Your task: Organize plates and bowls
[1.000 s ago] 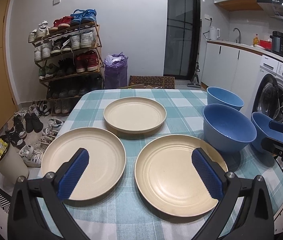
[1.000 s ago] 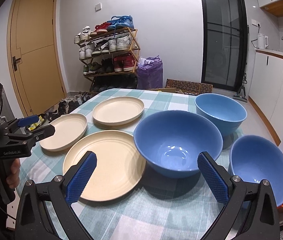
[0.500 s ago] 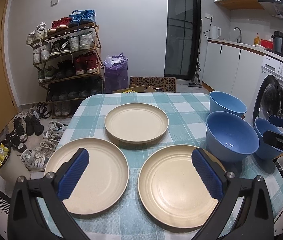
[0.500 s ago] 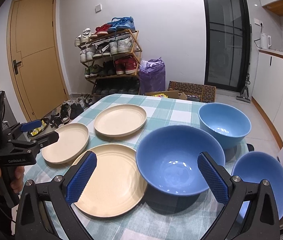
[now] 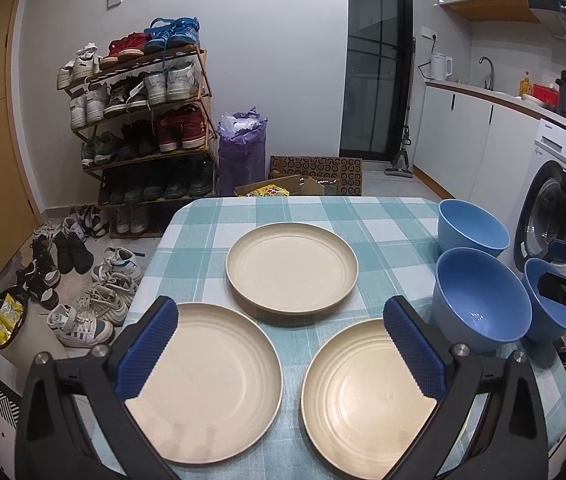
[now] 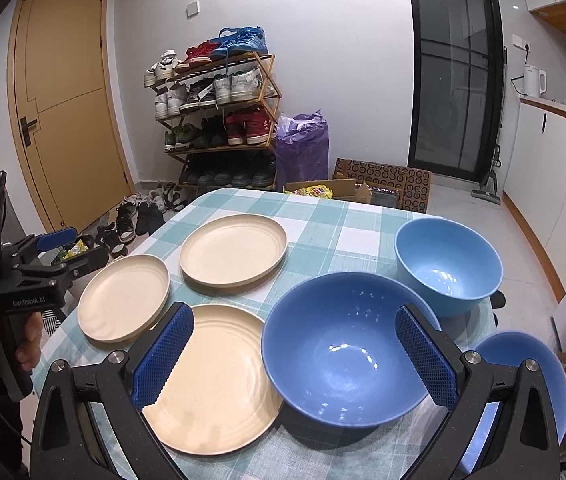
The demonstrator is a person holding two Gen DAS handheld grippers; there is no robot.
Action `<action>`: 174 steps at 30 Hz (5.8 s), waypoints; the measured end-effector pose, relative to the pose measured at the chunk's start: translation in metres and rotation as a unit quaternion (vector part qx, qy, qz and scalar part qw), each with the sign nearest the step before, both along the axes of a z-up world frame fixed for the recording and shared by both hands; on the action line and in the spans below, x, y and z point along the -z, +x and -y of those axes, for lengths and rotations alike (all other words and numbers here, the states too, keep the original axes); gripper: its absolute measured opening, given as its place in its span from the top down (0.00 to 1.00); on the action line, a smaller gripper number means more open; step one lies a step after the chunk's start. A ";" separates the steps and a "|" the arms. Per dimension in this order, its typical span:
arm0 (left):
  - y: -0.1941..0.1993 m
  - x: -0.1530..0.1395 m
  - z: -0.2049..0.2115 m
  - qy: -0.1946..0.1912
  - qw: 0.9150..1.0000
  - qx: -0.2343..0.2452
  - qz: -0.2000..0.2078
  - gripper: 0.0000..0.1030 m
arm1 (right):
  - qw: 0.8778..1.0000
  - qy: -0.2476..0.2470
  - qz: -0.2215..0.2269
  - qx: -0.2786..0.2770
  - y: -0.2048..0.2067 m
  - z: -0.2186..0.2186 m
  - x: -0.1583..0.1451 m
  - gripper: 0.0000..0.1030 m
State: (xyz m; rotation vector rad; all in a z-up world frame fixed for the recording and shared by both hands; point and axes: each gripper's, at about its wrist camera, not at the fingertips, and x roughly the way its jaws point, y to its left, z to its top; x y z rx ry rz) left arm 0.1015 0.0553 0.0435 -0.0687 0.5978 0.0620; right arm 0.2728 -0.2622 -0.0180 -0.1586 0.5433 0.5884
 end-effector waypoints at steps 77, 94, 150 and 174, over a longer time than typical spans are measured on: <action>0.135 0.048 -0.060 -0.016 0.994 -0.017 -0.103 0.00 | 0.990 -0.046 -0.135 -0.008 0.176 -0.148 0.006 0.00; 0.164 0.078 -0.069 -0.042 0.988 -0.019 -0.151 0.02 | 0.977 -0.070 -0.200 0.018 0.210 -0.176 0.050 0.00; 0.200 0.130 -0.074 -0.053 0.970 -0.010 -0.235 0.73 | 0.946 -0.142 -0.287 0.041 0.250 -0.200 0.114 0.71; 0.188 0.111 -0.075 -0.046 0.976 -0.013 -0.210 0.82 | 0.959 -0.151 -0.239 0.035 0.233 -0.193 0.090 0.81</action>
